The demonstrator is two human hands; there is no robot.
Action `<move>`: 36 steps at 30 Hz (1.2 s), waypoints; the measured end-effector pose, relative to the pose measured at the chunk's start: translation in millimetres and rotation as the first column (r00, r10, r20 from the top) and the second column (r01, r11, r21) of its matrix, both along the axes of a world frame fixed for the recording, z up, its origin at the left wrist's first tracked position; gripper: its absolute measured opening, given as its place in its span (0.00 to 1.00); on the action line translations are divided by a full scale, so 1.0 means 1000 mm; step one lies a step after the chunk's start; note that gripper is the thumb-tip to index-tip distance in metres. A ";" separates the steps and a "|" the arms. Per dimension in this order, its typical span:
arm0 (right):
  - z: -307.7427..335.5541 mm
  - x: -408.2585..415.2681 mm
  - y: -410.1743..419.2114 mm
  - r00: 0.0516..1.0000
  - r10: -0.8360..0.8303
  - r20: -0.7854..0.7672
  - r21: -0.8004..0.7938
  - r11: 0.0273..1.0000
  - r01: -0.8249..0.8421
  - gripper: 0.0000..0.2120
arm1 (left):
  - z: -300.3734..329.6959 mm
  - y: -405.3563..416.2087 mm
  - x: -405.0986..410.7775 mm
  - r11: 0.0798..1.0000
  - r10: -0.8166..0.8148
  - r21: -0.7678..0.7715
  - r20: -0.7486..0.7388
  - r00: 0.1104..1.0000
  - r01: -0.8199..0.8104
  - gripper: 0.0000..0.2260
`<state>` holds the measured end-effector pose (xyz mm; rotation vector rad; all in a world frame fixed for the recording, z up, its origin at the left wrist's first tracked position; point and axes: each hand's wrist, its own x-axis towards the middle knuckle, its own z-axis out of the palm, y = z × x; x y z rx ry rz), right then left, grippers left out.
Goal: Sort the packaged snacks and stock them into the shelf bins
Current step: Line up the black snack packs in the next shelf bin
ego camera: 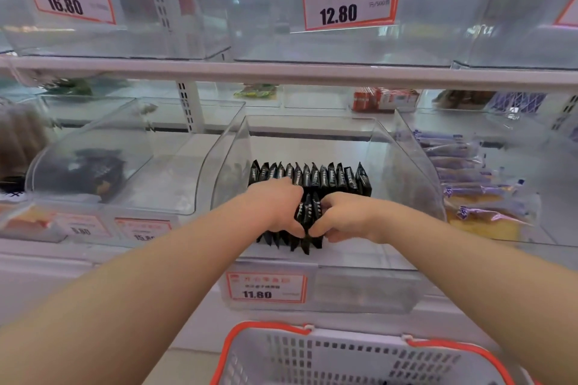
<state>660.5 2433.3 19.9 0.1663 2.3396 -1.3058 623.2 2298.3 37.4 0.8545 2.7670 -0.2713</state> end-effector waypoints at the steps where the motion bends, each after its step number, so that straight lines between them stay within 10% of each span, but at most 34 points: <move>1: 0.000 0.000 0.000 1.000 0.027 -0.015 0.075 0.997 -0.026 0.10 | 0.001 0.000 -0.002 1.000 0.009 -0.008 -0.014 1.000 -0.009 0.30; 13: -0.014 -0.012 -0.007 0.930 0.240 -0.276 0.737 0.675 0.045 0.21 | -0.010 -0.002 0.001 1.000 0.026 -0.006 -0.114 0.993 -0.027 0.25; 31: 0.011 0.002 -0.006 0.952 0.288 -0.105 0.628 0.761 -0.161 0.28 | 0.021 -0.014 0.020 0.994 -0.072 0.069 -0.207 0.976 0.088 0.14; 36: 0.053 0.063 0.004 0.842 0.321 -0.433 0.590 0.807 -0.004 0.10 | 0.060 -0.018 0.065 0.923 -0.290 0.126 -0.395 0.872 0.364 0.06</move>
